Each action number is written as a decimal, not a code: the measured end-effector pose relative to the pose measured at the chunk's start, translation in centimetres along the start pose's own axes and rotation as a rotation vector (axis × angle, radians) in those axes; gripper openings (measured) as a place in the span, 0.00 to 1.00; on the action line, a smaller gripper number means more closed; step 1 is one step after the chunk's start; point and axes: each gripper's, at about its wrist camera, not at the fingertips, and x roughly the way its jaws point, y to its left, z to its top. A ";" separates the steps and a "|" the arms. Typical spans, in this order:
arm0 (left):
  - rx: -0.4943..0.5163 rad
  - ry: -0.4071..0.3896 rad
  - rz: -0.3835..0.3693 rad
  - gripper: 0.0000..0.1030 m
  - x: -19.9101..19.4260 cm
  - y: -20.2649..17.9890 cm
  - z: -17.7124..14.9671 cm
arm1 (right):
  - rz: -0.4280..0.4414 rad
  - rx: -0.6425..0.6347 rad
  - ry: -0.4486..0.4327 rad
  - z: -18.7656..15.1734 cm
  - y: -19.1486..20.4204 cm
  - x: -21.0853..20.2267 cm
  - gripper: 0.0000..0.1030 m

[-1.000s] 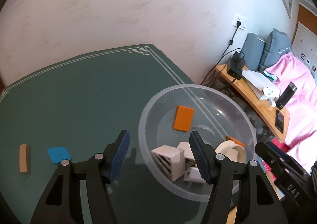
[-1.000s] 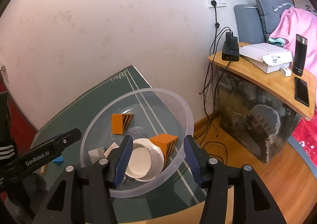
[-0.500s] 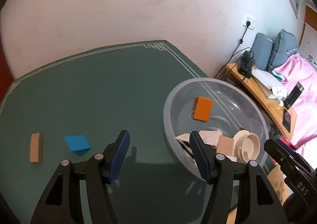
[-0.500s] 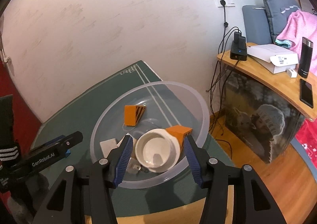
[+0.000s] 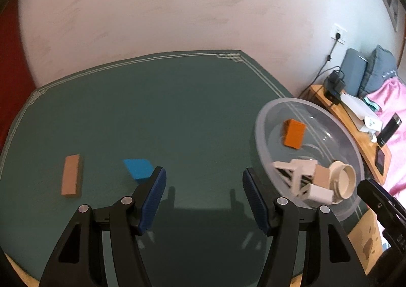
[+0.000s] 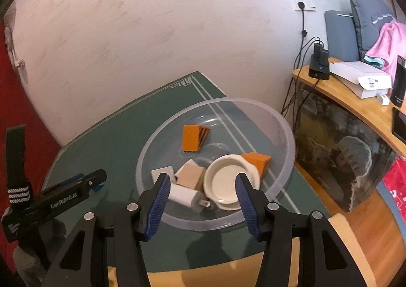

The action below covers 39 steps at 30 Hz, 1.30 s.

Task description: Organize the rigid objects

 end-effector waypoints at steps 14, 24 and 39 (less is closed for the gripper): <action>-0.100 -0.007 0.091 0.62 -0.4 6.4 -0.1 | 0.048 -0.080 0.037 -1.1 3.7 0.4 0.55; -0.160 -0.025 0.192 0.62 -0.6 10.9 -0.3 | 0.097 -0.158 0.076 -2.3 6.8 1.0 0.55; -0.300 0.024 0.244 0.62 1.0 16.5 -0.9 | 0.163 -0.232 0.160 -4.4 9.9 2.2 0.81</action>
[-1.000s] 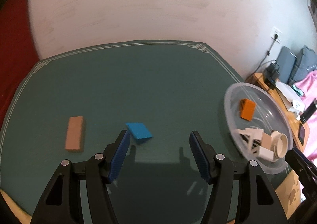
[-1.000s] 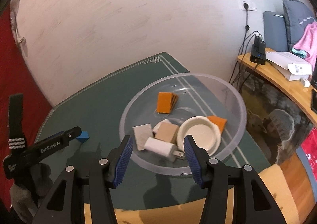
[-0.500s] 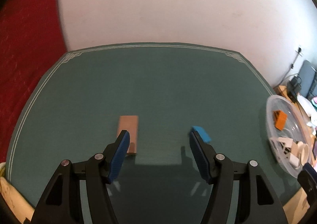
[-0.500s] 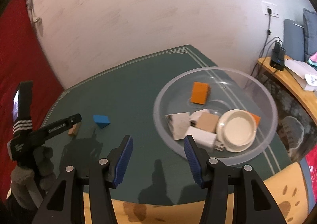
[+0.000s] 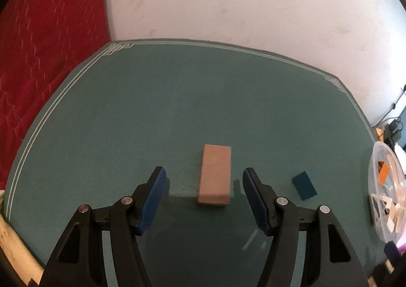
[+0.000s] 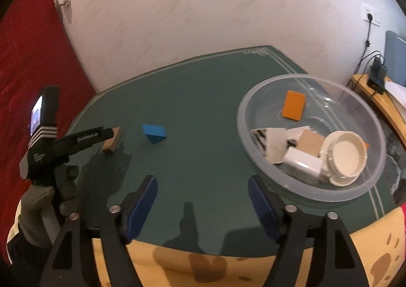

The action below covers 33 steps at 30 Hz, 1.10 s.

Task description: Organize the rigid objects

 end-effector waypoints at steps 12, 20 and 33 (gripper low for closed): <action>-0.022 0.063 0.006 0.68 1.9 0.0 -0.3 | 0.054 -0.023 0.068 -0.7 1.4 1.6 0.91; -0.013 0.048 0.032 0.71 2.0 -0.5 -0.3 | 0.055 -0.029 0.081 -0.9 1.8 1.8 0.91; 0.053 0.033 0.025 0.41 1.3 -1.3 -0.8 | 0.056 -0.036 0.108 -0.4 2.2 2.8 0.91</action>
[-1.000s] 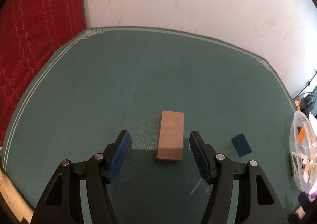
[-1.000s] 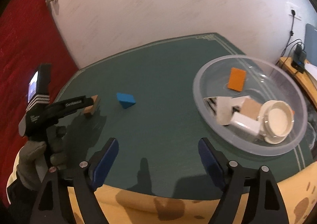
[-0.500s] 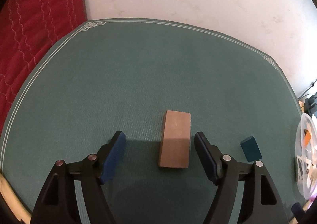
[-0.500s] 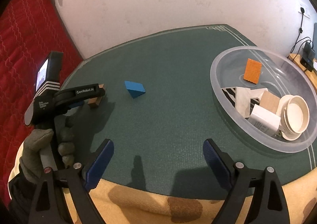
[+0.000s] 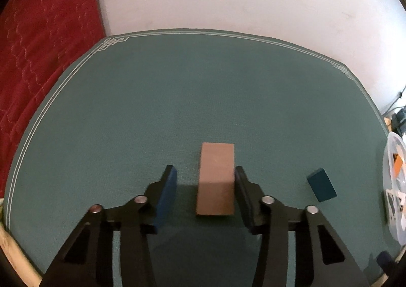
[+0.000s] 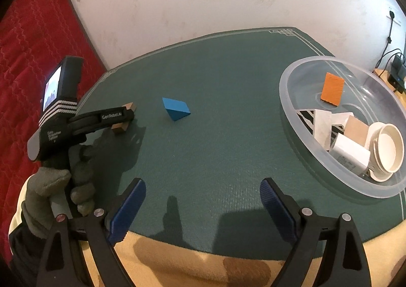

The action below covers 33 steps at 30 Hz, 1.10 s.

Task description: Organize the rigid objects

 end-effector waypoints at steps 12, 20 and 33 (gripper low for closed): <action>-0.047 -0.002 -0.011 0.29 -0.8 1.3 0.3 | 0.046 -0.030 0.055 2.6 1.7 3.1 0.91; -0.091 0.014 0.045 0.30 -0.5 3.0 0.3 | 0.093 -0.086 0.088 3.9 3.4 6.0 0.89; -0.101 0.014 0.042 0.30 -0.4 3.3 0.0 | -0.033 -0.136 0.081 7.0 5.0 9.1 0.70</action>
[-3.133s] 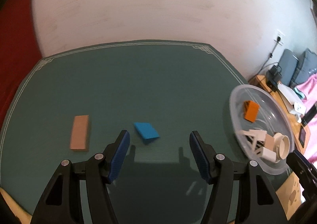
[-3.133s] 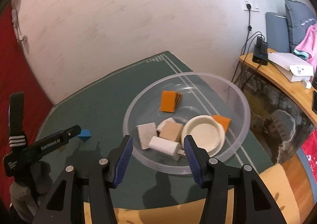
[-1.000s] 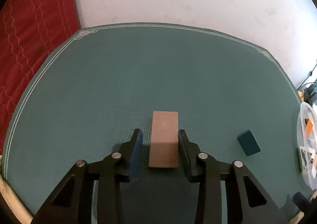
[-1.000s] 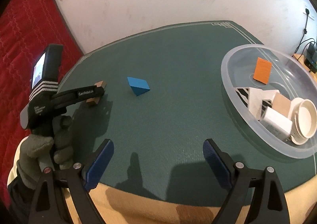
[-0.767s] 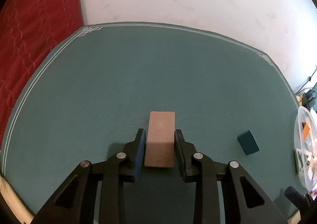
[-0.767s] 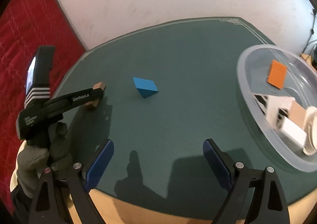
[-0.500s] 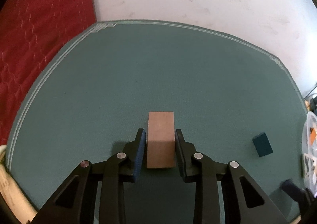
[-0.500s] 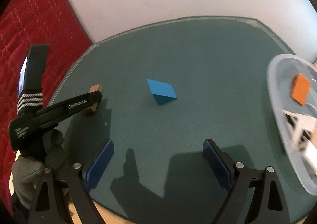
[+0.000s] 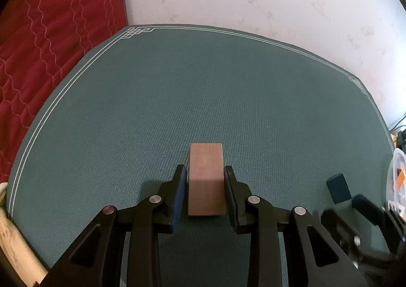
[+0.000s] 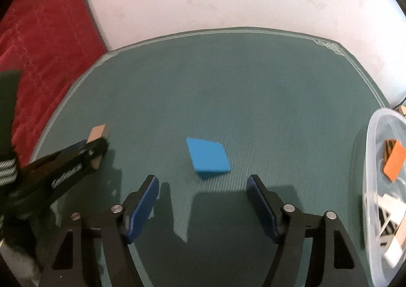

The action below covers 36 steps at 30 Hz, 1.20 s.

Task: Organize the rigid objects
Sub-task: 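Close the left gripper on the tan plank while the right gripper approaches the blue block, then close the right gripper on the blue block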

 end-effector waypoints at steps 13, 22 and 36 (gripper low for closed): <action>-0.014 0.003 -0.015 0.30 0.1 0.4 0.3 | 0.046 0.042 0.010 -0.1 0.8 -0.1 0.63; -0.034 0.007 -0.030 0.30 0.1 0.9 0.4 | 0.015 0.012 -0.014 1.3 1.7 1.1 0.63; -0.037 0.004 -0.033 0.30 0.1 1.2 0.4 | -0.124 -0.040 -0.063 1.8 1.9 1.3 0.31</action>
